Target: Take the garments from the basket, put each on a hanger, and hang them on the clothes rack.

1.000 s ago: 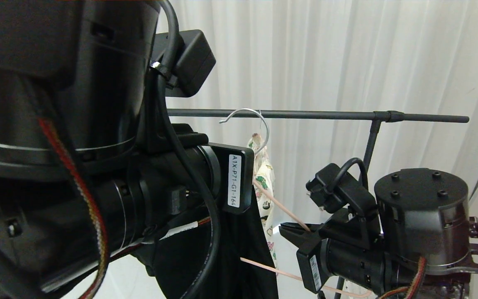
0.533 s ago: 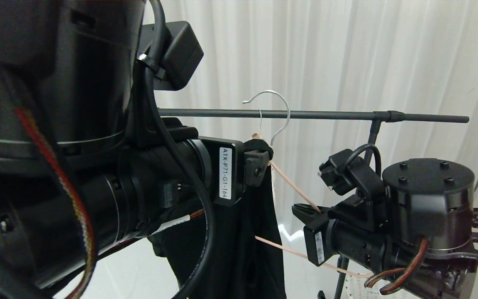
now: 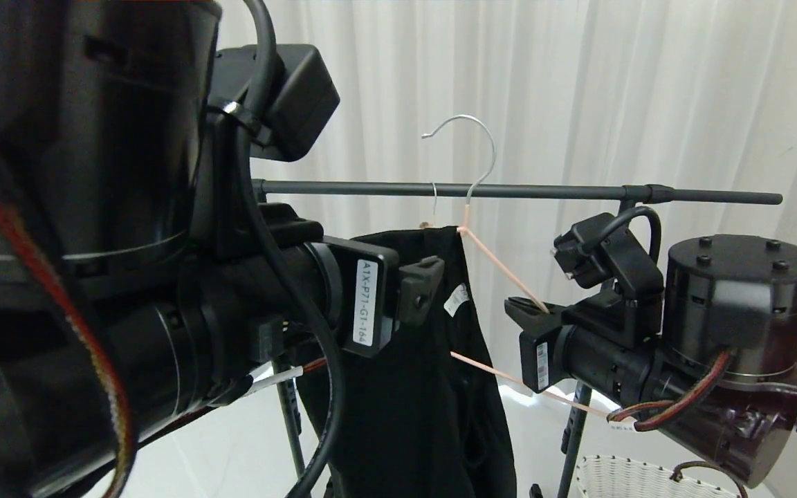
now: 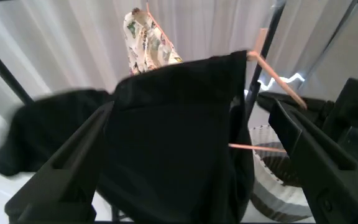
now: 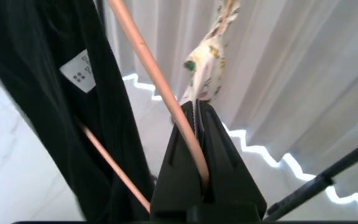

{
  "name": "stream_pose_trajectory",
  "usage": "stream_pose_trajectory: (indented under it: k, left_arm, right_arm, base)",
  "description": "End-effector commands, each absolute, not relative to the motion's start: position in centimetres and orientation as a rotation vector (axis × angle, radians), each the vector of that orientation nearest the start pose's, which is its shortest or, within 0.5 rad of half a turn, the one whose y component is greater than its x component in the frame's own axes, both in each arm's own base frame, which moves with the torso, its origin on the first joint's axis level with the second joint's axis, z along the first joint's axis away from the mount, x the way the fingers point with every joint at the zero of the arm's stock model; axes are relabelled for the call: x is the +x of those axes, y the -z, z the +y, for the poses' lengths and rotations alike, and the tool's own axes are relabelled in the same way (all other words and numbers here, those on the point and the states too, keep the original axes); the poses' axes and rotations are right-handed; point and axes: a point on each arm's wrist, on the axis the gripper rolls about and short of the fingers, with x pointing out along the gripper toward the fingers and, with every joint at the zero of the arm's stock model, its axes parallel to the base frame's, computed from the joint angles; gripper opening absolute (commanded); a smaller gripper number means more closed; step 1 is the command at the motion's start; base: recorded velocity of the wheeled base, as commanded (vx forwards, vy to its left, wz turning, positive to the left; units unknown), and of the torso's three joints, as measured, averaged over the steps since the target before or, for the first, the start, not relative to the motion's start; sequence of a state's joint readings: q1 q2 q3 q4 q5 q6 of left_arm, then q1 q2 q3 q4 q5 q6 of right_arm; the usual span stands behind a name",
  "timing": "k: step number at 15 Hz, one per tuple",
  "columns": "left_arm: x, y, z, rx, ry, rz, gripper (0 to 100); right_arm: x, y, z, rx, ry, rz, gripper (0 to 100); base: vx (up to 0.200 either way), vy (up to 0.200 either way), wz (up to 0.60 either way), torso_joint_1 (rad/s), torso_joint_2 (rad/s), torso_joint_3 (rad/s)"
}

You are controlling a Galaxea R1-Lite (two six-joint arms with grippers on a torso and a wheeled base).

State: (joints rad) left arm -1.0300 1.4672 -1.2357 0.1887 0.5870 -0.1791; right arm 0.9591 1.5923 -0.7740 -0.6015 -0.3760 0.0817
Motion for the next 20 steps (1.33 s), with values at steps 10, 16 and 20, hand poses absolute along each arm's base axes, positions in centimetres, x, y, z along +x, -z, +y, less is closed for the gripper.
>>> stream_pose_trajectory:
  k: [10,16,20]
  left_arm:
    - [10.8,-27.4,-11.2,0.270,0.659,0.316,100]
    - [11.6,-25.7,-11.2,0.396,0.948,0.323,100]
    - [11.8,-25.0,-11.7,0.386,1.025,0.352,100]
  right_arm:
    - [13.0,-18.7,17.8,-0.146,-0.647,0.159,0]
    - [10.1,-19.0,18.2,-0.190,-0.806,0.111,0]
    - [8.8,-19.0,18.9,-0.214,-0.877,0.096,0]
  base:
    - [0.000,0.000,0.00,0.000,0.00,0.000]
    - [0.000,0.000,0.00,0.000,0.00,0.000]
    - [0.000,0.000,0.00,0.000,0.00,0.000]
